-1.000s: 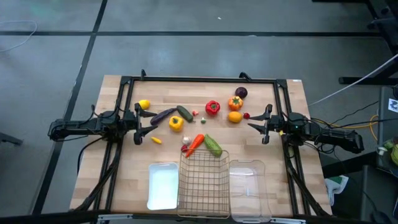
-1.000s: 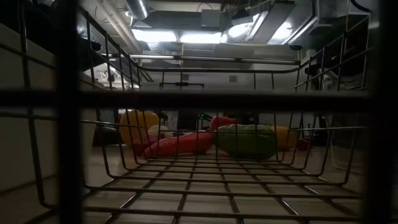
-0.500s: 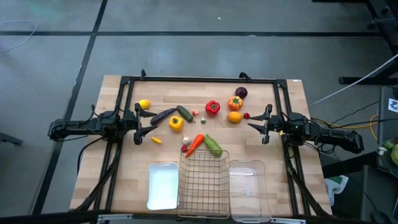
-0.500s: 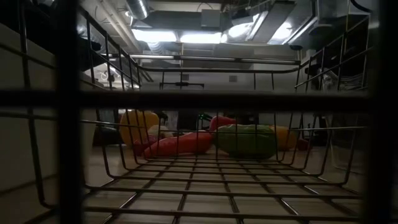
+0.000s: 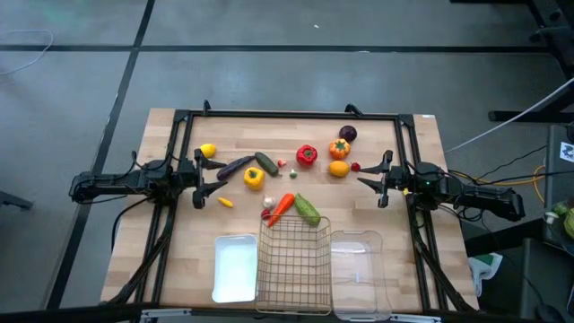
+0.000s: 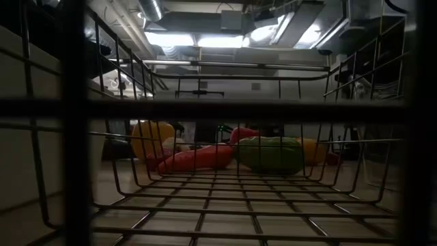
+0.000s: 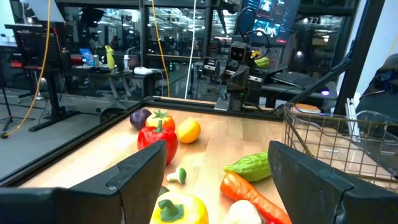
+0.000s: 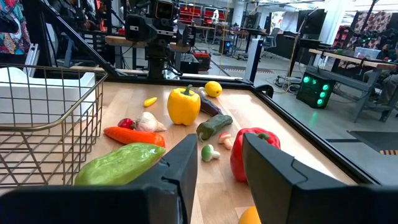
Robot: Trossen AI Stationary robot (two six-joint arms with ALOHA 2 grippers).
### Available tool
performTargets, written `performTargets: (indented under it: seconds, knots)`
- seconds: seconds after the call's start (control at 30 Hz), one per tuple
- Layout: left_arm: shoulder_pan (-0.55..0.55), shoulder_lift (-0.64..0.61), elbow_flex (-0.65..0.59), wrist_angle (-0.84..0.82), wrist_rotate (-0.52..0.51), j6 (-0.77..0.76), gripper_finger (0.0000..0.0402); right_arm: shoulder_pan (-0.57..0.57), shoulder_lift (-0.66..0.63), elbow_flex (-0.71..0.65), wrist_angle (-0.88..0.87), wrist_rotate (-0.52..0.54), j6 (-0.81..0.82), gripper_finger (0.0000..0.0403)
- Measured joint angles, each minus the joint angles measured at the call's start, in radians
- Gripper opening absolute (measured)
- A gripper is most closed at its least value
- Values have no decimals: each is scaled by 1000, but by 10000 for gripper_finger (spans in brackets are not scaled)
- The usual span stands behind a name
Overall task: Sort produce into baskets
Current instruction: Put the yellow bell pepper into the wire basket
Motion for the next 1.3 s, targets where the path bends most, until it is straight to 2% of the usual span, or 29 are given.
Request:
performTargets:
  seconds: [0.53, 0.73, 0.83, 0.97, 1.17, 1.3]
  knots:
    - [0, 0, 0, 7, -3, -14, 279, 0, 0, 0, 0, 0, 0, 127]
    - [0, 0, 0, 11, -42, -41, 279, 0, 0, 0, 0, 0, 0, 127]
    - [0, 0, 0, 14, -101, -67, 281, 0, 0, 0, 0, 0, 0, 127]
    - [0, 0, 0, 17, -119, -62, 309, 0, 0, 0, 0, 0, 0, 127]
    - [0, 0, 0, 29, -146, -42, 389, 0, 0, 0, 0, 0, 0, 127]
    - [0, 0, 0, 29, -166, -130, 387, 0, 0, 0, 0, 0, 0, 127]
